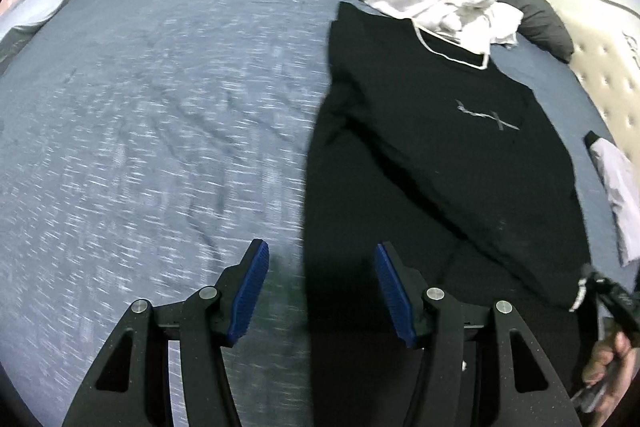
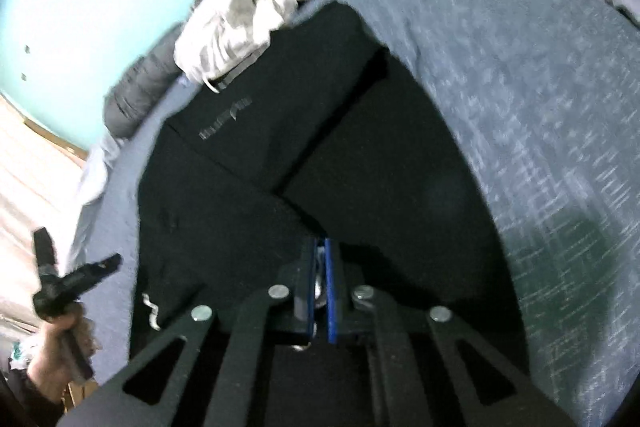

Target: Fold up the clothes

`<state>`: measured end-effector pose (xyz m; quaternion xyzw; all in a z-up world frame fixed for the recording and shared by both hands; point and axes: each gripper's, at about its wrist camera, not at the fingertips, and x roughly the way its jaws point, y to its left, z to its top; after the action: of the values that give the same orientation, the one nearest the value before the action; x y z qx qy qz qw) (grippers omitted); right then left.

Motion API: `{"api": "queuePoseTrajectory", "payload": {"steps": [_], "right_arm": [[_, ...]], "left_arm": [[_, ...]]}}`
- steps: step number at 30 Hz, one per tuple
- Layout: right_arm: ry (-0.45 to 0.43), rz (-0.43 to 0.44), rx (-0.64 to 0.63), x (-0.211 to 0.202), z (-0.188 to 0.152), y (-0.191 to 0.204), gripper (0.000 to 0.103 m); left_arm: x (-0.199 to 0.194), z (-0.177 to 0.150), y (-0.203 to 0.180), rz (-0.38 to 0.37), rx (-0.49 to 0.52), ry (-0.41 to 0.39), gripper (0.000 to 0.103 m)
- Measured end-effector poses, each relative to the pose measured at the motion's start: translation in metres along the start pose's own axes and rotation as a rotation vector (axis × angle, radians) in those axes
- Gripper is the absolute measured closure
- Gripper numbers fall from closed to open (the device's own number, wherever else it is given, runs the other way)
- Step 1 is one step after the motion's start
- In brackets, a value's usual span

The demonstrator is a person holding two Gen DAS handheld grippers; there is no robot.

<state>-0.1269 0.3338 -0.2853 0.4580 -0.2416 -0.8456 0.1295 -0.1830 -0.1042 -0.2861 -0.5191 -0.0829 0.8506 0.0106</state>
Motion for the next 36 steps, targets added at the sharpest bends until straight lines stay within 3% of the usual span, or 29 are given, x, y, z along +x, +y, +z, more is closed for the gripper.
{"api": "queuePoseTrajectory", "payload": {"steps": [7, 14, 20, 22, 23, 26, 28, 36], "right_arm": [[-0.061, 0.026, -0.012, -0.018, 0.002, -0.002, 0.100], [-0.058, 0.046, 0.034, -0.012, 0.008, -0.014, 0.100], [-0.039, 0.057, 0.049, -0.006, 0.011, -0.021, 0.100], [-0.037, 0.062, 0.047, -0.006, 0.012, -0.022, 0.100], [-0.036, 0.063, 0.045, -0.006, 0.012, -0.022, 0.100], [-0.033, 0.065, 0.039, -0.004, 0.014, -0.022, 0.100], [-0.030, 0.064, 0.046, -0.003, 0.014, -0.024, 0.100], [-0.019, 0.038, 0.027, -0.005, 0.012, -0.018, 0.100]], "left_arm": [[0.016, 0.029, 0.009, 0.065, 0.011, -0.024, 0.041], [0.048, 0.055, -0.011, 0.137, 0.160, -0.030, 0.041], [0.074, 0.067, -0.033, 0.135, 0.287, -0.019, 0.041], [0.080, 0.069, -0.035, 0.136, 0.312, -0.013, 0.053], [0.083, 0.070, -0.035, 0.128, 0.322, -0.010, 0.068], [0.082, 0.070, -0.038, 0.107, 0.356, -0.020, 0.091], [0.077, 0.069, -0.037, 0.101, 0.375, -0.039, 0.093], [0.071, 0.072, -0.005, 0.031, 0.230, -0.050, 0.091]]}}
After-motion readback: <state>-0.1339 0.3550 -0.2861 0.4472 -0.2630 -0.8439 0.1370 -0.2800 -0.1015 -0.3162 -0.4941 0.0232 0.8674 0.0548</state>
